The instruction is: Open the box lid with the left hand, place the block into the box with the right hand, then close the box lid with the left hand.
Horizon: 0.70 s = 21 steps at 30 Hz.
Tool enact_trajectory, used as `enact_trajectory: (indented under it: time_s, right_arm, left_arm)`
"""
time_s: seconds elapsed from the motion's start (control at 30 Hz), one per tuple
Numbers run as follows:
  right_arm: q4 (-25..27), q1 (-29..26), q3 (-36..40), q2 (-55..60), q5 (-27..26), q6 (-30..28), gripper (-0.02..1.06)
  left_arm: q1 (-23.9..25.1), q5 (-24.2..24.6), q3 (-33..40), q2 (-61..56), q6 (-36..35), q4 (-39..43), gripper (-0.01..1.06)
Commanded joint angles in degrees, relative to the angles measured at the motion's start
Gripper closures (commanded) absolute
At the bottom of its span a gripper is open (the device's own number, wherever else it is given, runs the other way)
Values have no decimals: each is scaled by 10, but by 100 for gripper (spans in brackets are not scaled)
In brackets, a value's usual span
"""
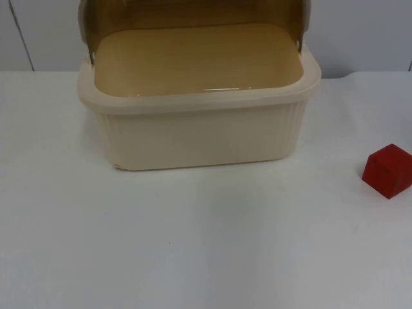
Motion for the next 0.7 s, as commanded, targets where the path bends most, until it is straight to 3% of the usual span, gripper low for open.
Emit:
enact_trajectory:
  time_s: [0.0, 0.07, 0.13, 0.17, 0.2, 0.23, 0.3, 0.67]
  right_arm:
    - [3, -1, -4, -3, 3, -5, 0]
    - [3, -1, -4, -3, 6, -5, 0]
    - [3, -1, -4, -3, 10, -5, 0]
    - [3, -1, -4, -3, 10, -5, 0]
    - [3, -1, -4, -3, 8, -5, 0]
    - [3, -1, -4, -3, 8, -5, 0]
    - [3, -1, -4, -3, 7, -5, 0]
    - [3, -1, -4, -3, 5, -5, 0]
  left_arm:
    - [10, -16, 0, -6, -27, 22, 105]
    - [12, -14, 0, -6, -41, 22, 105]
    - [12, -1, 0, -2, -40, 33, 88]
    - [12, 3, 0, 3, -40, 33, 74]
    - [12, 3, 0, 5, -40, 33, 49]
    - [12, 3, 0, 5, -40, 33, 49]
    - [12, -12, 0, 6, -41, 33, 1]
    - [12, -24, 0, 2, -42, 34, 1]
